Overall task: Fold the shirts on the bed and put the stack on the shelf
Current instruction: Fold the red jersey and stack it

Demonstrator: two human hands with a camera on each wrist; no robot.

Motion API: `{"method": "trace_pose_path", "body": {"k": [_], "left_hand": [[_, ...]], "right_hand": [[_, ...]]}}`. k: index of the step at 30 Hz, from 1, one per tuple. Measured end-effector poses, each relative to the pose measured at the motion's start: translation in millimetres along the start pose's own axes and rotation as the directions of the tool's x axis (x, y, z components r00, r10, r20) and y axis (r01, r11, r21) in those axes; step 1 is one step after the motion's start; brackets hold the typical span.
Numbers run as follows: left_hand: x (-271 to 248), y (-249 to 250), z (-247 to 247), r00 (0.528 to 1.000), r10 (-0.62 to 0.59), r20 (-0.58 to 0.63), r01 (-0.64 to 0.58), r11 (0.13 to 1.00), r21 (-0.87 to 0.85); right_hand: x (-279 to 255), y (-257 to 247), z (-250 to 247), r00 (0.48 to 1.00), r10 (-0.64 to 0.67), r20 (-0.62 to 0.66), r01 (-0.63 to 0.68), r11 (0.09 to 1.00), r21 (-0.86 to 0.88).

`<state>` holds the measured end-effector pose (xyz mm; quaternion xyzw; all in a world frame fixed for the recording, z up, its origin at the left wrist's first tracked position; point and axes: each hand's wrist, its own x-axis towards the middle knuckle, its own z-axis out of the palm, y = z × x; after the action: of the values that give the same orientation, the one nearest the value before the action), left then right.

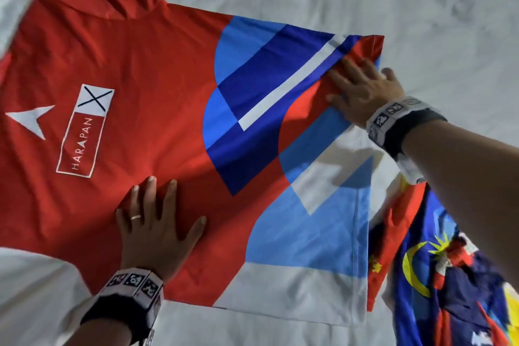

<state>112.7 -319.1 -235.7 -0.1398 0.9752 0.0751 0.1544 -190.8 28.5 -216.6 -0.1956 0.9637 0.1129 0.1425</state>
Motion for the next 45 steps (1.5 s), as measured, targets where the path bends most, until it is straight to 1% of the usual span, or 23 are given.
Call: {"method": "trace_pose_path", "body": {"k": [2, 3, 4, 5, 7, 9, 10, 11, 13, 15, 16, 18, 20, 21, 23, 25, 27, 30, 32, 34, 39, 42, 45], "left_hand": [[0, -2, 0, 1.000, 0.010, -0.010, -0.010, 1.000, -0.006], [1, -2, 0, 1.000, 0.005, -0.006, -0.005, 1.000, -0.006], [0, -2, 0, 1.000, -0.005, 0.004, 0.005, 1.000, -0.007], [-1, -1, -1, 1.000, -0.016, 0.012, 0.016, 1.000, -0.011], [-1, 1, -4, 0.999, -0.031, 0.017, 0.032, 0.999, -0.026], [0, 0, -9, 0.999, -0.011, 0.032, 0.012, 0.999, -0.037], [0, -3, -11, 0.999, 0.006, 0.038, -0.004, 0.999, -0.043], [0, -8, -13, 0.999, 0.028, 0.046, -0.026, 0.998, -0.055], [-1, -19, -17, 0.994, 0.094, 0.049, -0.089, 0.992, -0.093], [-6, -33, -20, 0.985, 0.173, 0.024, -0.168, 0.976, -0.135], [-9, -41, -22, 0.978, 0.206, 0.014, -0.202, 0.968, -0.148], [-17, -59, -25, 0.965, 0.263, 0.008, -0.259, 0.955, -0.144], [-26, -81, -27, 0.955, 0.297, 0.007, -0.295, 0.949, -0.115], [-31, -93, -28, 0.954, 0.300, 0.016, -0.297, 0.950, -0.096], [-39, -121, -30, 0.954, 0.295, 0.052, -0.291, 0.954, -0.069], [-46, -149, -33, 0.946, 0.314, 0.076, -0.312, 0.949, -0.042], [-53, -171, -37, 0.920, 0.379, 0.097, -0.381, 0.925, 0.001], [-57, -185, -46, 0.877, 0.476, 0.070, -0.479, 0.876, 0.051], [-54, -185, -49, 0.844, 0.534, 0.046, -0.536, 0.840, 0.081], [-51, -183, -50, 0.806, 0.588, 0.065, -0.591, 0.795, 0.139], [-49, -182, -57, 0.757, 0.636, 0.149, -0.653, 0.743, 0.146], [-45, -187, -70, 0.764, 0.627, 0.150, -0.635, 0.772, 0.004], [-29, -192, -86, 0.805, 0.542, 0.241, -0.515, 0.840, -0.170]], "right_hand": [[-2, 18, -3, 0.950, 0.312, 0.022, -0.312, 0.948, 0.060], [-5, 17, -4, 0.928, 0.372, 0.005, -0.371, 0.925, 0.085], [-12, 10, -5, 0.931, 0.364, -0.036, -0.358, 0.927, 0.110], [-21, -3, -7, 0.953, 0.289, -0.092, -0.275, 0.952, 0.136], [-55, -44, -6, 0.989, 0.019, -0.146, 0.007, 0.984, 0.180], [-105, -84, 1, 0.972, -0.214, -0.099, 0.227, 0.962, 0.151], [-131, -98, 8, 0.966, -0.256, -0.046, 0.260, 0.959, 0.115], [-156, -107, 16, 0.972, -0.234, 0.026, 0.231, 0.969, 0.087], [-203, -109, 29, 0.987, -0.037, 0.157, 0.028, 0.998, 0.060], [-241, -116, 28, 0.973, 0.137, 0.186, -0.155, 0.984, 0.087], [-257, -127, 25, 0.976, 0.164, 0.145, -0.185, 0.973, 0.138], [-284, -165, 22, 0.993, 0.104, 0.065, -0.116, 0.968, 0.224], [-308, -205, 24, 0.997, 0.032, 0.074, -0.051, 0.961, 0.270], [-320, -218, 28, 0.990, 0.052, 0.128, -0.086, 0.956, 0.282], [-348, -229, 41, 0.928, 0.209, 0.309, -0.297, 0.916, 0.270], [-370, -234, 43, 0.858, 0.364, 0.363, -0.462, 0.856, 0.231], [-374, -245, 35, 0.884, 0.398, 0.245, -0.453, 0.858, 0.243], [-350, -258, 28, 0.968, 0.236, 0.081, -0.249, 0.937, 0.244], [-332, -259, 21, 0.986, 0.153, 0.060, -0.161, 0.970, 0.181], [-325, -253, 22, 0.988, 0.147, 0.054, -0.153, 0.979, 0.135], [-328, -229, 24, 0.983, 0.165, 0.085, -0.175, 0.977, 0.120], [-327, -213, 16, 0.970, 0.180, 0.164, -0.213, 0.955, 0.209], [-313, -191, 8, 0.927, 0.194, 0.321, -0.271, 0.939, 0.213]]}}
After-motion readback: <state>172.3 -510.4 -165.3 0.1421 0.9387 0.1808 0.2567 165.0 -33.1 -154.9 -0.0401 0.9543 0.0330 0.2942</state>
